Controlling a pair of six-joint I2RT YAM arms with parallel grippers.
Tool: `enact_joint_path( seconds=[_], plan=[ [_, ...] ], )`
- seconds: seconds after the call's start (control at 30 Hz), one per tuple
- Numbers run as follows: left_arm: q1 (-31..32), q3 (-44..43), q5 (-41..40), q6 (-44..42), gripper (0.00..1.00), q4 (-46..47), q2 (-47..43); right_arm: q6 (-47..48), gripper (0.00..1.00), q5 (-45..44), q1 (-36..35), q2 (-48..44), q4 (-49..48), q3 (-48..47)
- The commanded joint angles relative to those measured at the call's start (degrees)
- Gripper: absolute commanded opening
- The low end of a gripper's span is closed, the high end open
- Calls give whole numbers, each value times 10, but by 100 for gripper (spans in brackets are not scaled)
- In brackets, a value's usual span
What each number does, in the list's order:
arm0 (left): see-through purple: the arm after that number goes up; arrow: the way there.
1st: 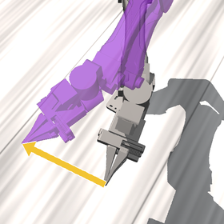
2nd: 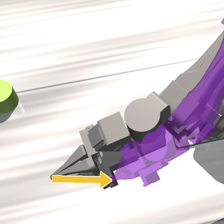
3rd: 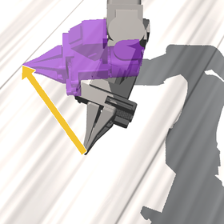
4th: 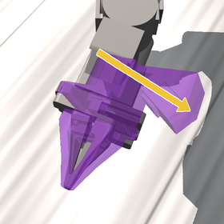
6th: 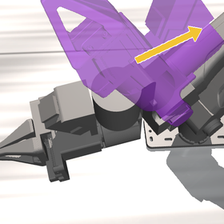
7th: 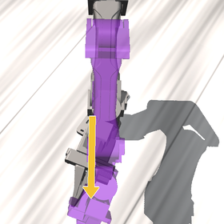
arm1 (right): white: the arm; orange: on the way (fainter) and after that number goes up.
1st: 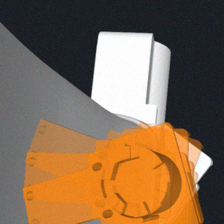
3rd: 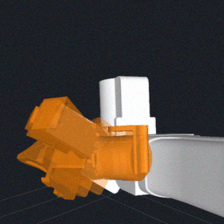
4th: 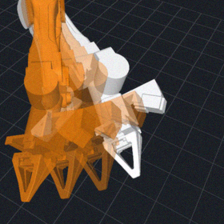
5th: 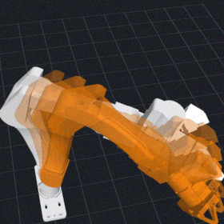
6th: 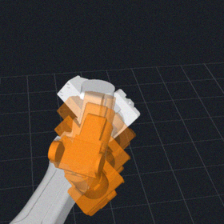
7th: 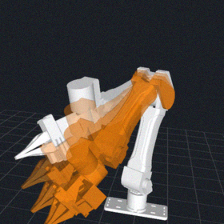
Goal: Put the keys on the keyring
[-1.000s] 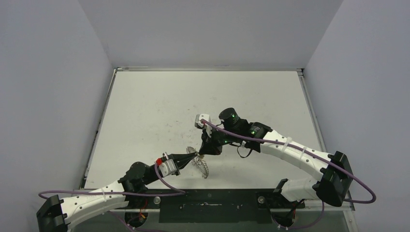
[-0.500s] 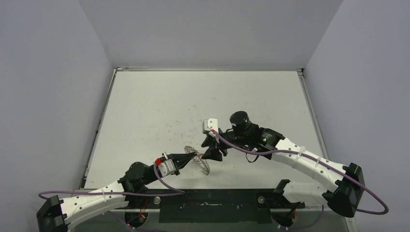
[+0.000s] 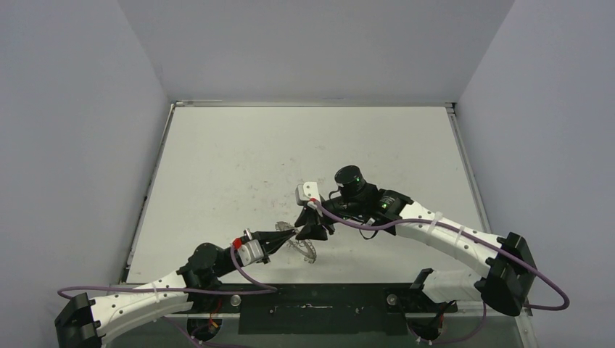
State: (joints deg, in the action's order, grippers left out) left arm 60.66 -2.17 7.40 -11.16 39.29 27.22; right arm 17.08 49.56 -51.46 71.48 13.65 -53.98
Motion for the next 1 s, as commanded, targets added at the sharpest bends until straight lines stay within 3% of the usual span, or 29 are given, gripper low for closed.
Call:
enact_joint_path(
  seconds=[0.0, 0.1, 0.27, 0.53, 0.83, 0.97],
  plan=[
    [1, -15, 8, 8, 0, 50, -3, 16, 34, 39, -4, 9, -41, -23],
    [1, -16, 8, 8, 0, 50, -2, 15, 26, 45, -4, 14, -43, -24],
    [1, -16, 7, 7, 0, 48, -3, 15, 0, 46, -4, 16, -37, -29],
    [1, -14, -8, 9, 0, 30, -19, 12, 0, 24, -4, -2, -23, -29],
    [1, -32, -16, 3, 0, -52, -58, 5, 0, -20, -4, -2, 40, -55],
    [1, -42, -19, -2, 7, -89, -73, 7, 0, -38, -4, 1, 65, -68]
  ],
)
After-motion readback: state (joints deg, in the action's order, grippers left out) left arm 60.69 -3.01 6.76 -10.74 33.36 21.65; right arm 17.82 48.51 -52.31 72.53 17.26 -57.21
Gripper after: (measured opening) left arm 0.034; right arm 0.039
